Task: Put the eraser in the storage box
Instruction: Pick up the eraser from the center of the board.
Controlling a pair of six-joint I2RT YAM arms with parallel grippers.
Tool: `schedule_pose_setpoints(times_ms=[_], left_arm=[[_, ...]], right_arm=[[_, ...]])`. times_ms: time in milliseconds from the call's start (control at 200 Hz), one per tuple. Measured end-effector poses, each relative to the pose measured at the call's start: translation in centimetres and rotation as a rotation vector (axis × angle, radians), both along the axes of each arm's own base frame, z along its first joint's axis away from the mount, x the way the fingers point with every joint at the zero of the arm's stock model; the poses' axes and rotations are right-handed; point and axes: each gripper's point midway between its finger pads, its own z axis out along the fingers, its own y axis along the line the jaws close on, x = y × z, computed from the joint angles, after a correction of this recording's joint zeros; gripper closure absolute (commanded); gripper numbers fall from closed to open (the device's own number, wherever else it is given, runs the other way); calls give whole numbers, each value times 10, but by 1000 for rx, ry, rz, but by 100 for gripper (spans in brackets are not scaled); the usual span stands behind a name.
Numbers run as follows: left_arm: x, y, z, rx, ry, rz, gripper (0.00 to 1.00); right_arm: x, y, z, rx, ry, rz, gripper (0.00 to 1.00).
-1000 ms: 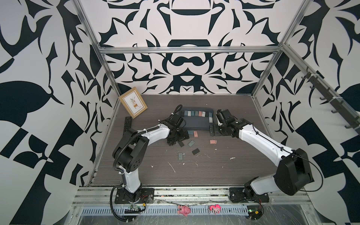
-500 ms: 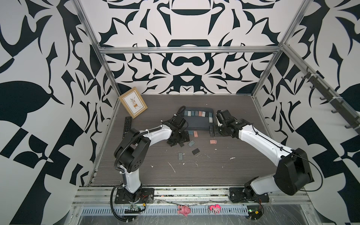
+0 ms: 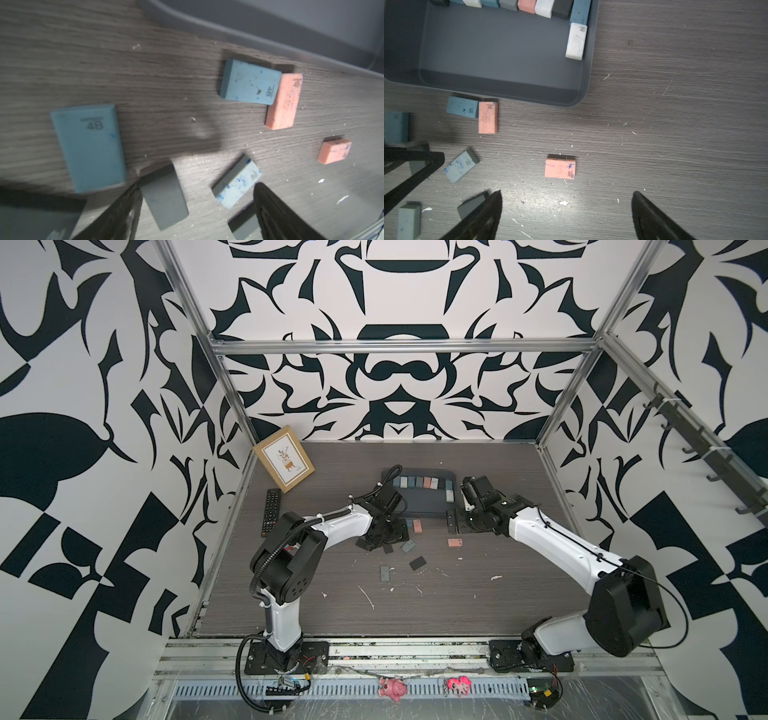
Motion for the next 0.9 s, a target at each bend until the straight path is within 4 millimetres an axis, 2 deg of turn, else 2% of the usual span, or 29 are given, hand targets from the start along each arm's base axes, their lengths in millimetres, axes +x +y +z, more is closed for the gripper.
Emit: schedule_pose_setpoints(times_ms=[130,165,450,900], left_arm=[[-2,-2,0,5,-5,-13,14],[-2,-1,0,10,-10,-17,19],[-4,6,-4,96,-49,-60,27],[-12,23,-2,294,-110,-128,39]], right_arm=[[0,-3,4,8,-12,-9,1],[0,-4,6,12,-16,-11,2],[-1,-10,11,21,-28,-25,1],[-6,-5,11,57,-20,-10,1]])
